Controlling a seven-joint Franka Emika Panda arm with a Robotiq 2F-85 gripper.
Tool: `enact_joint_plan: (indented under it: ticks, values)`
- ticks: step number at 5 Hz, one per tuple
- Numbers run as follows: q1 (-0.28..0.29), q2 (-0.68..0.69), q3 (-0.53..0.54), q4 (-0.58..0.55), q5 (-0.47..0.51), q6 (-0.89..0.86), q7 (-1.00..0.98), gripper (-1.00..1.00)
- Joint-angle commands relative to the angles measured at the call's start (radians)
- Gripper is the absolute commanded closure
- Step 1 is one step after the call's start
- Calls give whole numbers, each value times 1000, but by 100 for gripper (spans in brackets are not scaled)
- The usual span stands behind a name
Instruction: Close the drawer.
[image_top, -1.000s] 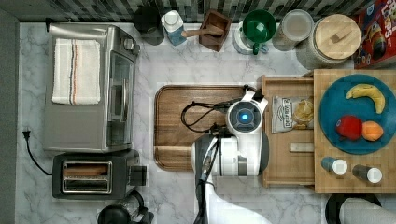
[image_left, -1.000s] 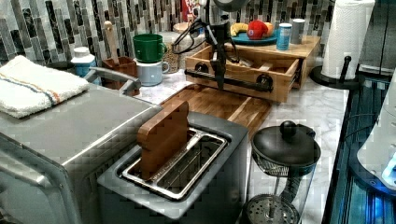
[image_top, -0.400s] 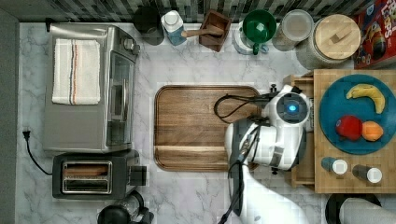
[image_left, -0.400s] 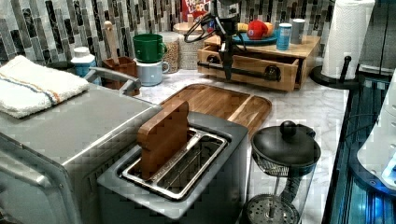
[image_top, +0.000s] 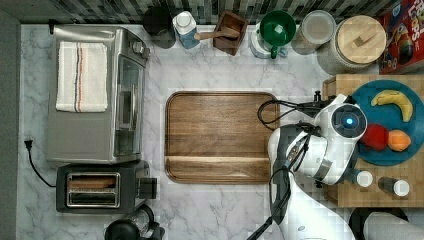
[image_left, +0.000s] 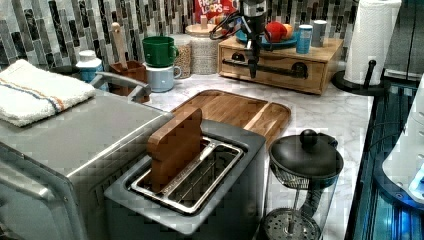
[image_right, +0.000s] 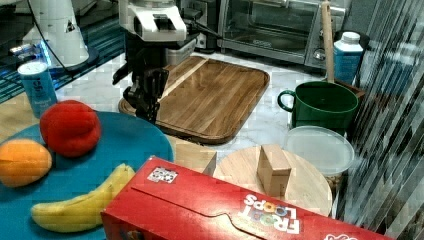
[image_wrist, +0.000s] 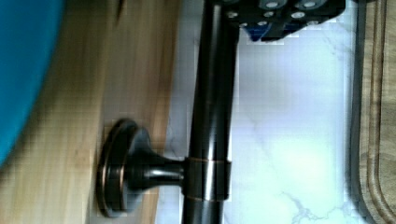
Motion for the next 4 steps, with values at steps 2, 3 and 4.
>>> enact_joint_plan:
  ticks: [2,3,4]
  values:
    - [-58,-74,-73,115,-43,-43,-25,100]
    - [-59,-74,-72,115,-44,-43,-24,100]
    - [-59,-74,-72,115,-44,-43,-25,100]
